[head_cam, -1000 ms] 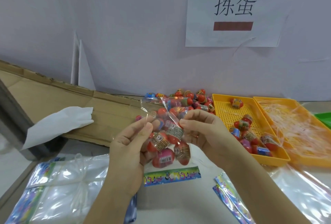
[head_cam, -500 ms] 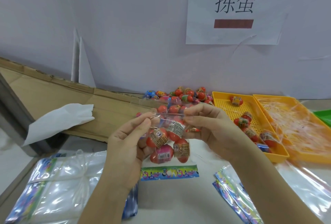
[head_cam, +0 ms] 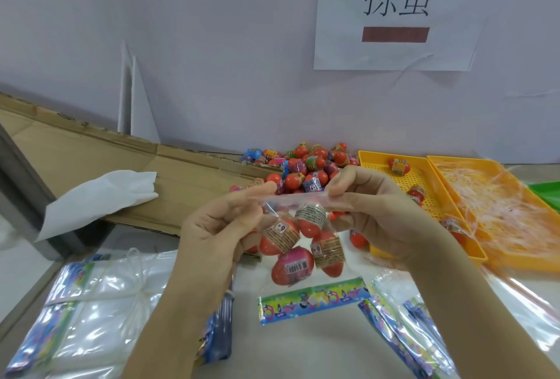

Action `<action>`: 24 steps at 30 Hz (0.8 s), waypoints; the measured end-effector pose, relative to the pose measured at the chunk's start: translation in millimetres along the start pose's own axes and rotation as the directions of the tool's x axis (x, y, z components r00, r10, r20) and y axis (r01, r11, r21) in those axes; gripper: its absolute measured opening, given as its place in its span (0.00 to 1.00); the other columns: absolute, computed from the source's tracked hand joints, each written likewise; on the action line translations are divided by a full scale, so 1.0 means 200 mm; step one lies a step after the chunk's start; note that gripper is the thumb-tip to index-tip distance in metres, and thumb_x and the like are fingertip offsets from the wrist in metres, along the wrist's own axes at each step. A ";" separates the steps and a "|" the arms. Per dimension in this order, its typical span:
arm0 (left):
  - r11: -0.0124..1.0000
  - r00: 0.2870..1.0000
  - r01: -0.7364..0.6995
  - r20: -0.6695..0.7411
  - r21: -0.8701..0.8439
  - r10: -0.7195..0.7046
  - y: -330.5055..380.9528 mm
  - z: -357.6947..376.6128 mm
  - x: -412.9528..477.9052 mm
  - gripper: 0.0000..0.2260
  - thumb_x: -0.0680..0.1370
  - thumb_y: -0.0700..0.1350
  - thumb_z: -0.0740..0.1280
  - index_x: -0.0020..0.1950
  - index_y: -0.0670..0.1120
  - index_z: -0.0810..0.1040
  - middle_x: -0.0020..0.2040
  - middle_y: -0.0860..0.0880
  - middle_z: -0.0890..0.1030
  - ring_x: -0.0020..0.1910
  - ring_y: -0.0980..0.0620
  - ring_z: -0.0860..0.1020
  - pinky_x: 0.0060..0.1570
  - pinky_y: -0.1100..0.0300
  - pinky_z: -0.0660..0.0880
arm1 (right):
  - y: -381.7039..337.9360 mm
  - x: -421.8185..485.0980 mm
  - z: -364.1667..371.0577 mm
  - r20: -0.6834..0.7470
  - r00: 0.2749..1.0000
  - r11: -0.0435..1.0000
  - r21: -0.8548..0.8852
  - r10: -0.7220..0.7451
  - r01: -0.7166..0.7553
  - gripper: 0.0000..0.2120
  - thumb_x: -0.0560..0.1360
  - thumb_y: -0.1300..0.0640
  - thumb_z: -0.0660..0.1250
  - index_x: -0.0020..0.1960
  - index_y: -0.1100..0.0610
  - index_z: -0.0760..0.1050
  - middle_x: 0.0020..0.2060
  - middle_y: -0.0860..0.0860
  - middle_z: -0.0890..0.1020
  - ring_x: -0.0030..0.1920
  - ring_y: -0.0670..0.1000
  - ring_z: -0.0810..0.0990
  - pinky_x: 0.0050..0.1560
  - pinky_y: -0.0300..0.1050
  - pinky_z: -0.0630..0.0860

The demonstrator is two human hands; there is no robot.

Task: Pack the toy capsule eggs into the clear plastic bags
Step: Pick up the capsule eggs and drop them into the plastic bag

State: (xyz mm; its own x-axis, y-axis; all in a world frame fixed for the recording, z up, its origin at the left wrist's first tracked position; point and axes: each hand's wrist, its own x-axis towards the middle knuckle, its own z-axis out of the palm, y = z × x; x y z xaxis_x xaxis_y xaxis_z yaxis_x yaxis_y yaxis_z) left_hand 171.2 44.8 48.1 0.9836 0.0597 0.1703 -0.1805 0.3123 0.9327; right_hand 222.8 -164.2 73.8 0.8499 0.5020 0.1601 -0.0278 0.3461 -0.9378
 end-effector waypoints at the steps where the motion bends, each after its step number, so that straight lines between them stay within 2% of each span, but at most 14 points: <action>1: 1.000 1.000 -0.007 0.020 -0.001 0.007 0.00 0.00 0.00 0.10 0.69 0.41 0.67 0.38 0.52 0.87 0.50 0.49 0.86 0.47 0.51 0.85 0.34 0.58 0.82 | -0.01 0.00 -0.01 0.023 1.000 1.000 0.009 -0.007 0.006 0.06 0.66 0.67 0.73 0.35 0.58 0.82 0.35 0.53 0.83 0.33 0.49 0.84 0.31 0.40 0.80; 3: 1.000 0.999 -0.012 0.049 -0.022 0.013 0.02 0.01 -0.01 0.12 0.69 0.40 0.64 0.30 0.50 0.83 0.49 0.48 0.86 0.45 0.51 0.85 0.30 0.61 0.80 | -0.02 -0.01 -0.03 0.072 0.997 1.000 0.017 -0.016 0.015 0.10 0.70 0.71 0.70 0.36 0.58 0.82 0.37 0.53 0.83 0.35 0.49 0.84 0.33 0.40 0.81; 5: 0.998 0.997 -0.013 0.081 -0.062 0.018 0.03 0.02 -0.02 0.10 0.68 0.41 0.68 0.27 0.50 0.80 0.44 0.49 0.87 0.36 0.54 0.84 0.26 0.64 0.77 | -0.03 -0.01 -0.04 0.141 0.990 0.999 0.036 -0.029 0.024 0.08 0.70 0.70 0.71 0.38 0.58 0.82 0.39 0.54 0.82 0.38 0.49 0.83 0.36 0.41 0.81; 6: 0.997 0.995 -0.015 0.098 -0.078 0.022 0.03 0.03 -0.03 0.11 0.68 0.40 0.71 0.27 0.50 0.79 0.43 0.48 0.87 0.36 0.54 0.84 0.25 0.64 0.76 | -0.03 -0.01 -0.04 0.169 0.985 0.998 0.051 -0.033 0.025 0.06 0.70 0.68 0.71 0.39 0.59 0.82 0.40 0.54 0.82 0.38 0.49 0.83 0.37 0.41 0.81; 8: 0.996 0.992 -0.014 0.122 -0.091 0.025 0.04 0.03 -0.03 0.12 0.69 0.39 0.71 0.27 0.50 0.79 0.47 0.47 0.86 0.42 0.51 0.85 0.27 0.63 0.77 | -0.04 -0.01 -0.04 0.194 0.981 0.997 0.078 -0.022 0.007 0.06 0.70 0.68 0.71 0.39 0.59 0.82 0.40 0.54 0.82 0.39 0.49 0.83 0.37 0.40 0.81; 10: 0.995 0.992 -0.017 0.126 -0.097 0.029 0.05 0.03 -0.03 0.13 0.70 0.38 0.66 0.27 0.50 0.79 0.50 0.47 0.86 0.47 0.50 0.85 0.30 0.63 0.78 | -0.04 -0.01 -0.04 0.202 0.979 0.995 0.105 -0.021 0.000 0.03 0.70 0.66 0.72 0.39 0.59 0.81 0.41 0.54 0.82 0.39 0.49 0.83 0.37 0.40 0.81; 13: 0.998 0.993 -0.045 0.110 -0.054 0.051 0.05 0.02 -0.03 0.16 0.71 0.36 0.68 0.26 0.51 0.78 0.51 0.49 0.86 0.43 0.54 0.84 0.31 0.63 0.76 | -0.04 -0.01 -0.03 0.190 0.982 0.991 0.132 -0.021 -0.004 0.03 0.68 0.65 0.74 0.39 0.60 0.81 0.41 0.55 0.81 0.39 0.50 0.83 0.37 0.41 0.81; 15: 0.997 0.992 -0.075 0.099 -0.026 0.077 0.05 0.02 -0.03 0.16 0.72 0.38 0.63 0.26 0.52 0.78 0.53 0.49 0.85 0.40 0.53 0.82 0.30 0.63 0.74 | -0.04 -0.01 -0.03 0.181 0.983 0.990 0.139 -0.016 -0.010 0.04 0.66 0.64 0.76 0.38 0.60 0.81 0.41 0.55 0.81 0.39 0.51 0.83 0.36 0.42 0.82; 18: 0.994 0.988 -0.110 0.109 0.020 0.107 0.04 0.01 -0.03 0.17 0.73 0.37 0.60 0.28 0.52 0.79 0.54 0.49 0.85 0.44 0.43 0.77 0.36 0.56 0.73 | -0.04 -0.02 -0.02 0.153 0.988 0.991 0.131 -0.006 -0.015 0.06 0.64 0.63 0.77 0.37 0.60 0.81 0.40 0.55 0.81 0.39 0.51 0.83 0.36 0.43 0.82; 19: 0.992 0.986 -0.121 0.116 0.037 0.116 0.04 0.01 -0.03 0.18 0.73 0.36 0.60 0.28 0.53 0.79 0.55 0.49 0.85 0.46 0.42 0.77 0.37 0.54 0.74 | -0.04 -0.02 -0.02 0.145 0.990 0.992 0.127 -0.001 -0.018 0.07 0.64 0.63 0.78 0.37 0.60 0.81 0.41 0.55 0.81 0.39 0.52 0.83 0.36 0.43 0.82; 22: 0.987 0.983 -0.144 0.124 0.066 0.135 0.04 0.01 -0.03 0.19 0.73 0.36 0.59 0.28 0.53 0.79 0.55 0.50 0.85 0.49 0.51 0.83 0.37 0.56 0.79 | -0.04 -0.02 -0.01 0.130 0.991 0.990 0.136 0.010 -0.028 0.08 0.62 0.63 0.79 0.36 0.61 0.80 0.40 0.56 0.81 0.39 0.53 0.83 0.35 0.43 0.82; 24: 0.986 0.983 -0.154 0.116 0.069 0.145 0.04 0.01 -0.04 0.18 0.73 0.36 0.59 0.28 0.53 0.79 0.55 0.51 0.85 0.50 0.48 0.82 0.38 0.52 0.78 | -0.04 -0.02 -0.01 0.140 0.990 0.986 0.161 0.010 -0.033 0.07 0.63 0.65 0.78 0.36 0.63 0.80 0.40 0.57 0.80 0.39 0.53 0.83 0.35 0.43 0.82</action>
State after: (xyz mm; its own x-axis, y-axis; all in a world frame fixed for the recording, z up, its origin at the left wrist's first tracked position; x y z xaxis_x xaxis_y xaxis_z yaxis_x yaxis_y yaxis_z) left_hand 162.5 45.1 55.9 0.9404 -0.0061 0.3400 -0.3293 0.2334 0.9149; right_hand 220.0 -170.2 81.2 0.7677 0.6113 0.1923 -0.1399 0.4528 -0.8806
